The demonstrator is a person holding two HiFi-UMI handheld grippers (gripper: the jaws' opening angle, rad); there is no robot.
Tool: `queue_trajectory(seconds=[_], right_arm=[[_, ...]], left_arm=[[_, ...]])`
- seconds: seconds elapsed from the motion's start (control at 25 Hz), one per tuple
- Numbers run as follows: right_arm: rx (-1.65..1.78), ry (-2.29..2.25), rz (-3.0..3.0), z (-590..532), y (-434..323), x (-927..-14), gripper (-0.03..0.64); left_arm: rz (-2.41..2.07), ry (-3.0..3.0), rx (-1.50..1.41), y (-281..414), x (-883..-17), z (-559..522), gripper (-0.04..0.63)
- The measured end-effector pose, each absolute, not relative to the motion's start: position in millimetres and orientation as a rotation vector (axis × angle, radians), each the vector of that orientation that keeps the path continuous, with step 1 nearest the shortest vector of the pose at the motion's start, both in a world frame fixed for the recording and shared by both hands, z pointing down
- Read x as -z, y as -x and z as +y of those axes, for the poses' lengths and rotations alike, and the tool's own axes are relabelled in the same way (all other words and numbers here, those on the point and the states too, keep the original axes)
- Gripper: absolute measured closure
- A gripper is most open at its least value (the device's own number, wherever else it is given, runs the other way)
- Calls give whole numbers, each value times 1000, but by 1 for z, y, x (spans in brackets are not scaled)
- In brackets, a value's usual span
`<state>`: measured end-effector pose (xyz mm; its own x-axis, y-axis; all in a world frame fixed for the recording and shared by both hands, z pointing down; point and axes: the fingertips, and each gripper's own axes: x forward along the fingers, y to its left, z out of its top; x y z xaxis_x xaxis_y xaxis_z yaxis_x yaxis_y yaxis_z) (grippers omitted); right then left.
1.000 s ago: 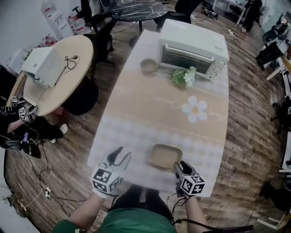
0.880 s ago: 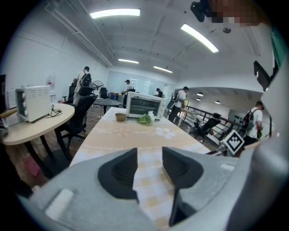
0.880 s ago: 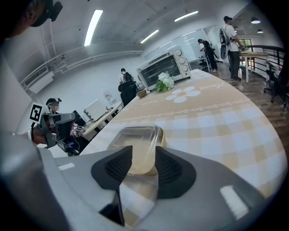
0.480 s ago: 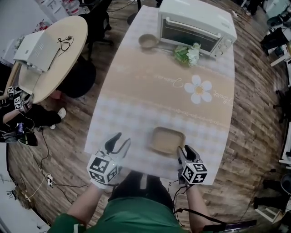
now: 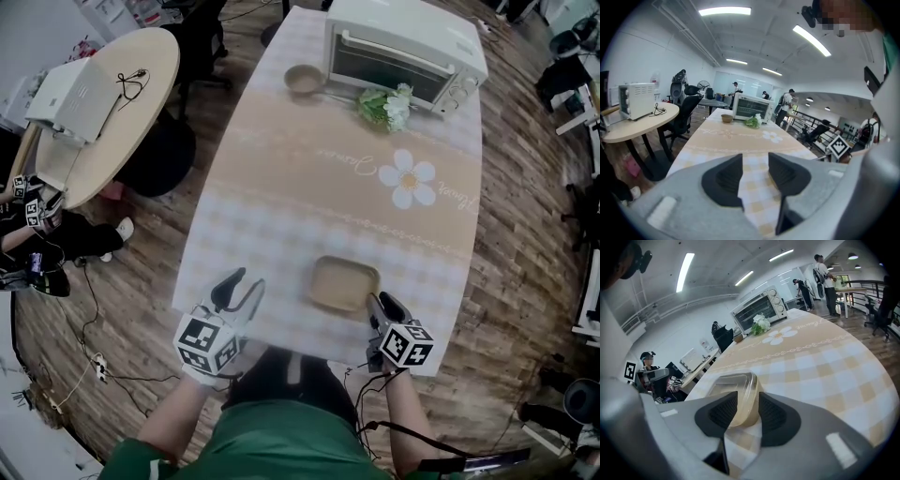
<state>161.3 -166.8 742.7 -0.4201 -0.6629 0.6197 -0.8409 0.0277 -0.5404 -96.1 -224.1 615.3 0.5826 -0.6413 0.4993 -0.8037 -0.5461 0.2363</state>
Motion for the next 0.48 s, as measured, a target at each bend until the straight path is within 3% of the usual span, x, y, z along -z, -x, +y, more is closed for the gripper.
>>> queue_trajectory(seconds=[0.48], right_arm=[[-1418, -1568, -2089, -161, -160, -747, 522]], left_arm=[[-1138, -2372, -487, 93, -616, -219, 423]])
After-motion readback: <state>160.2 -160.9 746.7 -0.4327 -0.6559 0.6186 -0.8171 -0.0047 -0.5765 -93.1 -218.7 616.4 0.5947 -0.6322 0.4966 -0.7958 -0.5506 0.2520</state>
